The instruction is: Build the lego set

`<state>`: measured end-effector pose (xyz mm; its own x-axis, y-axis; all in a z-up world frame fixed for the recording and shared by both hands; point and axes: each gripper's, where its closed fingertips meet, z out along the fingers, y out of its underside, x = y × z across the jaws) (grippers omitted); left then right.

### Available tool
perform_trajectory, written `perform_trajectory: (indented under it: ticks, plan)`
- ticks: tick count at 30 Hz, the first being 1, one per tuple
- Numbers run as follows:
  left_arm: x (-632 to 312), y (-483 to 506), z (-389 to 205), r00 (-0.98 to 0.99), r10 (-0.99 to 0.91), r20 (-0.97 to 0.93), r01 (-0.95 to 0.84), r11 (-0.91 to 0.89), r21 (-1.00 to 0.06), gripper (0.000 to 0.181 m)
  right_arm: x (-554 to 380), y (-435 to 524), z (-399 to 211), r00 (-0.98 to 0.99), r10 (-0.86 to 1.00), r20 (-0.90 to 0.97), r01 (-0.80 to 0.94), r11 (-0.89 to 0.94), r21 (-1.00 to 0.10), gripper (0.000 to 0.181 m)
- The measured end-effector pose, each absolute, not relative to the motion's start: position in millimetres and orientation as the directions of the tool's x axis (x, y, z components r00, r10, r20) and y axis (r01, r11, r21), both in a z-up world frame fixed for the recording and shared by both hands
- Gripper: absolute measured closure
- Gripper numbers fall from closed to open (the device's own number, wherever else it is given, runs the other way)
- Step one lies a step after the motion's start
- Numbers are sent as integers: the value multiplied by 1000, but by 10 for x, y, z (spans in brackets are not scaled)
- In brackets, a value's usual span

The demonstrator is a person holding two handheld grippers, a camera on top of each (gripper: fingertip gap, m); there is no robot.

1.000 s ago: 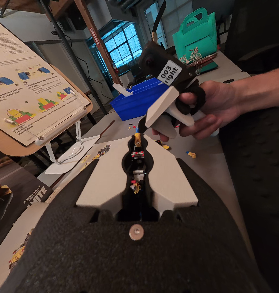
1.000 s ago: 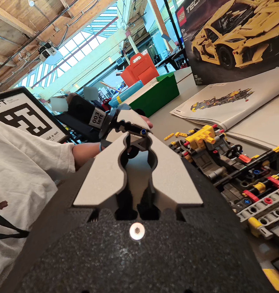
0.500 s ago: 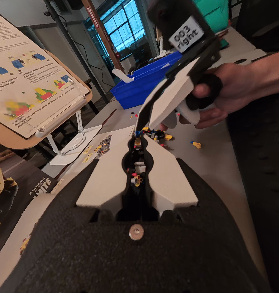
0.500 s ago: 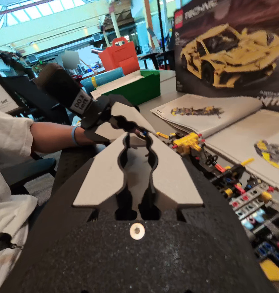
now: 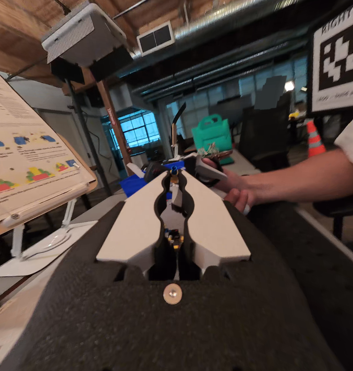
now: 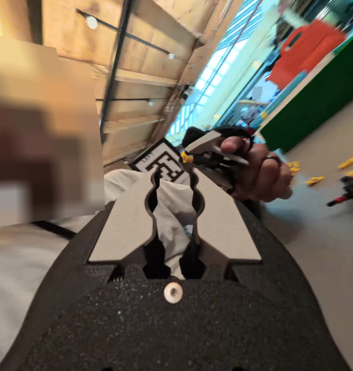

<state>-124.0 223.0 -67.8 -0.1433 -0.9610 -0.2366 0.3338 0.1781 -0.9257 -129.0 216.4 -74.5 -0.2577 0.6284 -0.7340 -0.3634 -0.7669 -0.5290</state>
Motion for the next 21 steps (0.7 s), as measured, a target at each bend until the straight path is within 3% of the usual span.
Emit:
perform_trajectory:
  ticks: [12, 21]
  plan:
    - [-1149, 2083, -705, -204, -961, -189, 340, 112, -934, 174, -1272, 2191, -766, -224, 638, -737, -382, -753, -536, 173]
    - [-1152, 2179, -867, -158, -949, -274, 220, 236, -947, 174, -1217, 2280, -941, -130, 605, -786, -367, -765, -529, 174]
